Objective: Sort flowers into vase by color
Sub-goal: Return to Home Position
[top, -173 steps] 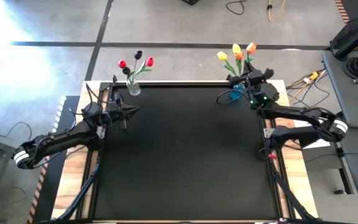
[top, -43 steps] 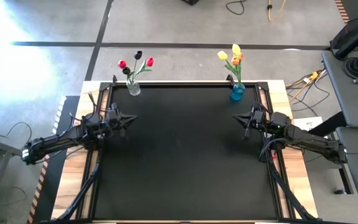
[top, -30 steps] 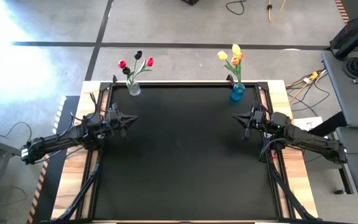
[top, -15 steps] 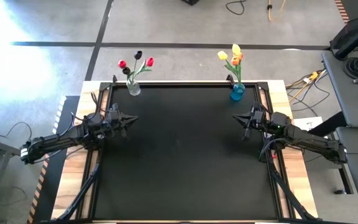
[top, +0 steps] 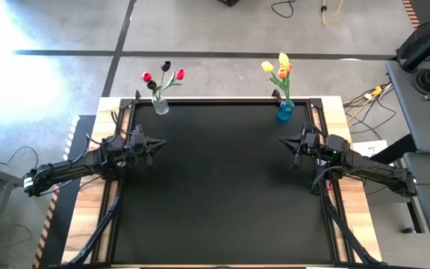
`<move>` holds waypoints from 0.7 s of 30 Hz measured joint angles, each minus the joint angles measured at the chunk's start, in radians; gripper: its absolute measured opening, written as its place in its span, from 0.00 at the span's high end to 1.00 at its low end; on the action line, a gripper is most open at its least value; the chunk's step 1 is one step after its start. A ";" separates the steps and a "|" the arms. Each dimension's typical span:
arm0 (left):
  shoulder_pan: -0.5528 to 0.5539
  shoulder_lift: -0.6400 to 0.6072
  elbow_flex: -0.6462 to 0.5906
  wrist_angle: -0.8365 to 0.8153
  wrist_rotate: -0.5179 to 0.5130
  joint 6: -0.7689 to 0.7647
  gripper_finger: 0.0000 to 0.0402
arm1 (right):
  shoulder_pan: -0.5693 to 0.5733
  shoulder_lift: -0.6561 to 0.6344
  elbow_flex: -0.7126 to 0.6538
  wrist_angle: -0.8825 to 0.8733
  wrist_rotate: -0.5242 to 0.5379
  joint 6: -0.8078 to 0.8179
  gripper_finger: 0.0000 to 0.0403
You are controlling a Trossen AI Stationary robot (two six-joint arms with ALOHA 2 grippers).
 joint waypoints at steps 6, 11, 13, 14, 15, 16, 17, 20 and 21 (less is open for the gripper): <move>0.000 0.010 0.000 0.000 0.000 0.000 1.00 | 0.000 0.000 0.000 0.000 0.000 0.000 0.98; 0.000 0.015 0.000 -0.001 0.000 0.000 1.00 | 0.000 0.000 0.000 0.000 0.000 0.000 0.98; 0.000 0.017 0.000 -0.001 0.000 0.000 1.00 | 0.000 0.000 0.000 0.000 0.000 0.000 0.98; 0.000 0.017 0.000 -0.001 0.000 0.000 1.00 | 0.000 0.000 0.000 0.000 0.000 0.000 0.98; 0.000 0.017 0.000 -0.001 0.000 0.000 1.00 | 0.000 0.000 0.001 0.000 0.000 0.000 0.98; 0.000 0.017 0.000 -0.001 0.000 0.000 1.00 | 0.000 0.000 0.001 0.000 0.000 0.000 0.98; 0.000 0.017 0.000 -0.001 0.000 0.000 1.00 | 0.000 0.000 0.001 0.000 0.000 0.000 0.98; 0.000 0.017 0.000 -0.001 0.000 0.000 1.00 | 0.000 0.000 0.001 0.000 0.000 0.000 0.98; 0.000 0.017 0.000 -0.001 0.000 0.000 1.00 | 0.000 0.000 0.001 0.000 0.000 0.000 0.98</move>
